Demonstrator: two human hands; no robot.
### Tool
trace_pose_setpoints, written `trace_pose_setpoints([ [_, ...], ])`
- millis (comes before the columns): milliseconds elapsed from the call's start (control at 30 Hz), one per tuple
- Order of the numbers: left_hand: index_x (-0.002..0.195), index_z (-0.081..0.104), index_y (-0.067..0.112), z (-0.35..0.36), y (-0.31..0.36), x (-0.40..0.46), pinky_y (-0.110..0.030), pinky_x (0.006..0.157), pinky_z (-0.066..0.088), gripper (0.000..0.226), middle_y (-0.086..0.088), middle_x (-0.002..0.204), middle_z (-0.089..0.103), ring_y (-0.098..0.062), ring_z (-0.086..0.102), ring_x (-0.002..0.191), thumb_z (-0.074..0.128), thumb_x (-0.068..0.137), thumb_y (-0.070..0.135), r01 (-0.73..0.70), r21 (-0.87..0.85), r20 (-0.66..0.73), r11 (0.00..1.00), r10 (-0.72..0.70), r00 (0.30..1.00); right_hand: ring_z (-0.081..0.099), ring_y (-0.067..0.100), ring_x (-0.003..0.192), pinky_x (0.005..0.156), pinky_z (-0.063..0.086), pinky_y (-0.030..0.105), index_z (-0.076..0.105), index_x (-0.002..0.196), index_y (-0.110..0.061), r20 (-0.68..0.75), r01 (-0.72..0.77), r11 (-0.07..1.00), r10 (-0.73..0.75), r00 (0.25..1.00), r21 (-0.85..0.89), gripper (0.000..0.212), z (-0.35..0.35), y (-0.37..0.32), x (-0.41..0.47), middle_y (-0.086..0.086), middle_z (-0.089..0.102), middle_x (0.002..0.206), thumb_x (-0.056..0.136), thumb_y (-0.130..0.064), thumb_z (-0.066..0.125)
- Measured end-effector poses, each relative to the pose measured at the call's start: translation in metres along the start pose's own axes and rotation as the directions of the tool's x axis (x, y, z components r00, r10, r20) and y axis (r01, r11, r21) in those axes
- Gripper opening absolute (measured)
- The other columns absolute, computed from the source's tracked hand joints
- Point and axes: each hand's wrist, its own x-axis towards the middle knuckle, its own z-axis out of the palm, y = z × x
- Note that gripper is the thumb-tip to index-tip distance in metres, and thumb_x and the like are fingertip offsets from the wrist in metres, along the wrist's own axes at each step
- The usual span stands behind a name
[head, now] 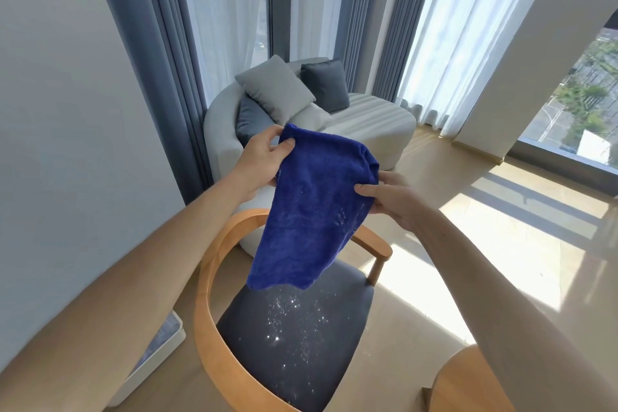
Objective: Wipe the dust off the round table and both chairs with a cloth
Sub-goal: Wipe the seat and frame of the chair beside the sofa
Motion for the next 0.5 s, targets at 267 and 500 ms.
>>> trace_pose_setpoints([
  [267,0.108,0.059,0.013,-0.007,0.001,0.011,-0.031,0.053,0.049,0.018,-0.004,0.082,0.059,-0.019,0.057,0.069,0.052,0.098,0.025,0.192,-0.175,-0.14,0.966,-0.218,0.966,0.069,0.025,0.097,0.083,0.058,0.043,0.066,0.113,-0.008,0.088,-0.042,0.996,0.035,0.996,0.076,0.032,0.005,-0.009,-0.01,0.008,0.071,0.107,0.082,-0.005,0.072],
  [500,0.105,0.059,-0.001,-0.011,0.004,0.003,-0.023,0.075,0.053,0.028,-0.011,0.094,0.063,-0.02,0.059,0.086,0.048,0.083,-0.016,0.336,-0.392,0.266,0.856,-0.244,0.933,0.066,0.022,0.081,0.067,0.058,0.035,0.059,0.104,-0.006,0.044,-0.015,0.963,0.004,0.999,0.27,0.034,0.008,-0.016,-0.013,0.009,0.064,0.097,0.081,0.019,0.058],
])
